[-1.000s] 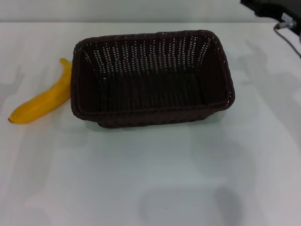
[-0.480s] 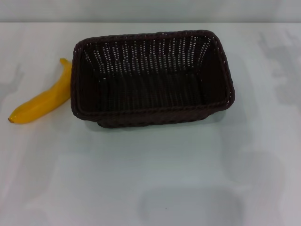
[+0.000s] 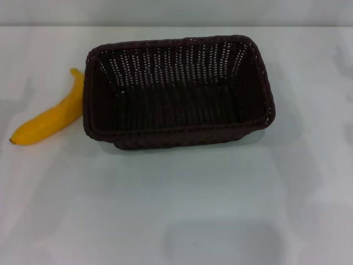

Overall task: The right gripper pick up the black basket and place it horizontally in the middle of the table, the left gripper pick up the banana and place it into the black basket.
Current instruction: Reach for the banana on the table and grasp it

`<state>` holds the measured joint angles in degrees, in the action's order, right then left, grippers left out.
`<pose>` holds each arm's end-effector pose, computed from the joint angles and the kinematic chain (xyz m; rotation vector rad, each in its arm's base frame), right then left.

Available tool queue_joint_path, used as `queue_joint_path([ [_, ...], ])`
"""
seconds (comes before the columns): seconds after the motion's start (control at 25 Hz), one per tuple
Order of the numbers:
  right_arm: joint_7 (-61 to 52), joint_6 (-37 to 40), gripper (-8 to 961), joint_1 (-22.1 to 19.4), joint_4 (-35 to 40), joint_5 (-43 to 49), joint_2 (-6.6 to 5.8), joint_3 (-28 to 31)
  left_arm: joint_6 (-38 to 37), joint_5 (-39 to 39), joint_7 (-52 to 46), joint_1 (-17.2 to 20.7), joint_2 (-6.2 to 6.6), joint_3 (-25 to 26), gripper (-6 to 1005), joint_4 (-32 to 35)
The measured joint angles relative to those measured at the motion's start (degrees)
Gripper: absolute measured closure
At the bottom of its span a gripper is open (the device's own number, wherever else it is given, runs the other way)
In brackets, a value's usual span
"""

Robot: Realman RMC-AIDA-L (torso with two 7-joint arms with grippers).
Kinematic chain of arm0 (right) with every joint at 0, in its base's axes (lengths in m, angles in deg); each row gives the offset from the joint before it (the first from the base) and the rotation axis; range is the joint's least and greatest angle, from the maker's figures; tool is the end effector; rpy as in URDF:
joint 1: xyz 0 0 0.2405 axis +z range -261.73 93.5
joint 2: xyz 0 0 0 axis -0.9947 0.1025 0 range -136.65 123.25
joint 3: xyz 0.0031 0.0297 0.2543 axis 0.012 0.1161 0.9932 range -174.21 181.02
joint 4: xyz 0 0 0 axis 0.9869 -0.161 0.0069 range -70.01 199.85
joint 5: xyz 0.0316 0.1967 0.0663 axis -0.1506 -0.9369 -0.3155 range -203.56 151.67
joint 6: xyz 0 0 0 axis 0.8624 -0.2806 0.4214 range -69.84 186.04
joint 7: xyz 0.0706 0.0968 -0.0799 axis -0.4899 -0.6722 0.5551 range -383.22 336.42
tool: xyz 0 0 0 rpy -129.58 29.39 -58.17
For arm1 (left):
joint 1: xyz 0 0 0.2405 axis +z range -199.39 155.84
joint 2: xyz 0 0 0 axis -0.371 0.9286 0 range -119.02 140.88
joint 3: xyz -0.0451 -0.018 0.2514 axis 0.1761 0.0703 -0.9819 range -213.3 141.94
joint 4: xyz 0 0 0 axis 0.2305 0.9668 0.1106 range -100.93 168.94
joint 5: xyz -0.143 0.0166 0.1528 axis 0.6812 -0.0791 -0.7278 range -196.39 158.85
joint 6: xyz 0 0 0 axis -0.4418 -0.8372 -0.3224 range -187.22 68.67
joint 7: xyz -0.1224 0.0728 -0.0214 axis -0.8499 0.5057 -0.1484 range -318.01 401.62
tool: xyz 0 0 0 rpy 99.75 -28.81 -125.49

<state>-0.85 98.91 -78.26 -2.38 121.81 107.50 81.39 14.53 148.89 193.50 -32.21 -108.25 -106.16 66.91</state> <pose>0.2365 0.3542 0.0983 -1.3571 0.1919 0.6461 -0.3193 0.3078 0.0975 -1.3639 -0.3273 -1.0198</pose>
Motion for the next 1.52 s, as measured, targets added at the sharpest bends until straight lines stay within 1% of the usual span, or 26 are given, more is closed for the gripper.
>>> queue_joint_path([
  [0.04,0.0,0.2,211,-0.4,-0.4,0.3,0.03,0.0,-1.2,-1.2,-5.1,0.3,0.24,-0.1,120,1.6],
  [0.12,0.0,0.1,213,-1.0,-1.1,0.5,0.08,-0.1,-3.0,-2.6,-7.6,0.6,0.4,-0.1,120,2.8],
  [0.2,0.0,0.1,214,-1.5,-1.6,0.5,0.07,-0.5,-6.9,-5.8,-9.3,1.5,0.44,0.0,120,5.8],
  [0.36,0.0,0.2,214,-2.0,-2.1,0.5,0.01,-1.4,-19.1,-13.8,-13.2,4.4,0.19,-0.8,121,15.6],
  [0.44,-0.1,0.2,214,-2.3,-2.5,0.6,0.01,-1.7,-25.1,-19.3,-18.7,5.6,0.24,-1.1,121,20.2],
  [0.52,-0.1,0.2,214,-2.9,-3.1,0.6,0.01,-1.7,-28.7,-24.2,-24.4,6.2,0.42,-1.0,121,23.5],
  [0.64,-0.1,0.0,214,-3.5,-3.8,0.6,-0.08,-1.8,-34.1,-34.6,-35.5,7.3,0.68,-0.9,121,29.2],
  [0.76,-0.1,-0.1,215,-3.6,-4.2,0.9,-0.15,-1.8,-37.8,-48.7,-49.6,8.3,0.78,-0.4,122,35.4],
  [0.88,-0.1,-0.1,215,-3.7,-4.5,1.2,-0.15,-1.8,-37.1,-64.5,-67.4,8.5,0.83,1.9,122,39.8],
  [0.92,-0.1,-0.2,215,-3.7,-4.7,1.2,-0.17,-1.8,-35.8,-71.2,-74.5,8.3,0.85,3.1,122,41.5],
  [1.04,-0.1,-0.3,215,-3.6,-4.9,1.2,-0.29,-1.7,-30.7,-88.7,-91.1,7.3,0.69,6.1,122,46.1],
  [1.16,-0.1,-0.4,215,-3.2,-5.0,1.2,-0.31,-1.7,-26.0,-100.8,-100.5,6.2,0.38,7.4,123,49.1],
  [1.28,0.0,-0.5,215,-3.2,-5.5,1.2,-0.3,-1.8,-22.8,-106.7,-105.0,5.0,0.56,7.6,123,49.5],
  [1.4,0.2,-1.4,215,-3.6,-6.8,1.6,-0.3,-1.8,-19.1,-112.0,-107.8,3.5,0.51,9.5,123,49.4],
  [1.52,0.0,-1.9,215,-4.1,-8.0,3.2,-0.13,-1.9,-16.4,-114.6,-108.2,3.0,0.44,10.9,124,48.7],
])
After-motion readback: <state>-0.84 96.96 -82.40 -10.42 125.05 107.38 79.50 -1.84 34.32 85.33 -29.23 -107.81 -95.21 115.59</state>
